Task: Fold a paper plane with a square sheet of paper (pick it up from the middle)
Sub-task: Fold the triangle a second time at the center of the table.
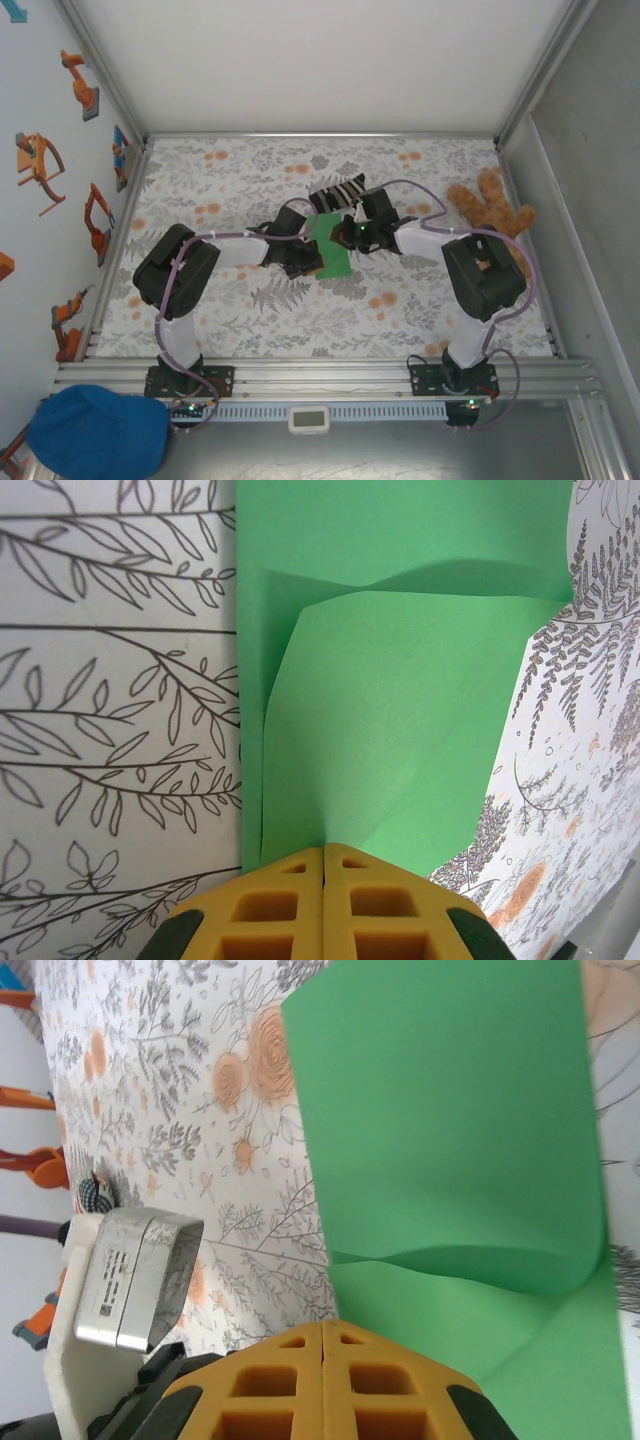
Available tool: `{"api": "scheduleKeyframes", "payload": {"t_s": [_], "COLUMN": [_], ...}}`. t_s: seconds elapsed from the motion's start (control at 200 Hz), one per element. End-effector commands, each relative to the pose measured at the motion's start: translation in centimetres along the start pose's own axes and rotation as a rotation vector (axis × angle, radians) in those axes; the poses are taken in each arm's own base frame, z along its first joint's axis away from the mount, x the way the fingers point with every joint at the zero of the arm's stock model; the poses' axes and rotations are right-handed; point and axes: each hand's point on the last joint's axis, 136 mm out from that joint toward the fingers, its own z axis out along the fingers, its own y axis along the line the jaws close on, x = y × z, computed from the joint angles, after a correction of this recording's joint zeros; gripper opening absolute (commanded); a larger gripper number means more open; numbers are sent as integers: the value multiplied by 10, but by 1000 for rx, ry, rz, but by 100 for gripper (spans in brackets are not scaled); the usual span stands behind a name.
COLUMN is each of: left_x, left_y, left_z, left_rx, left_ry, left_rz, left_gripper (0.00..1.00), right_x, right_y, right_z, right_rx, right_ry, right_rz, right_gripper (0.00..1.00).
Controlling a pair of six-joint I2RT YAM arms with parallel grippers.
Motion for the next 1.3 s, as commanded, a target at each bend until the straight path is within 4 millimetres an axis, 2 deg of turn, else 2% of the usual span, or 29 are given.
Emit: {"api": "scheduleKeyframes", "payload": {"t_s": [0.0, 0.145, 0.34, 0.606, 0.846, 1.032, 1.297], "left_x": [26, 26, 26, 26, 26, 30, 41], "left_y": [41, 42, 41, 41, 42, 49, 65], "left_z": [11, 10, 9, 9, 9, 7, 4], "left_rx": [-127, -131, -128, -130, -138, -172, -222], "left_ry": [91, 89, 85, 86, 87, 101, 126], "left_rz": [-65, -67, -65, -66, -65, -84, -105], "left_gripper": [0, 0, 0, 0, 0, 0, 0], "right_x": [25, 32, 40, 45, 52, 42, 0], "right_y": [-8, -9, -27, -24, -37, -43, -77], "right_z": [10, 14, 22, 28, 33, 30, 23], "right_rx": [23, 53, 99, 74, 105, 126, 134], "right_ry": [73, 91, 116, 141, 162, 145, 99], "right_rz": [-19, -38, -13, -33, -22, -25, 66], "right_gripper": [0, 0, 0, 0, 0, 0, 0]}}
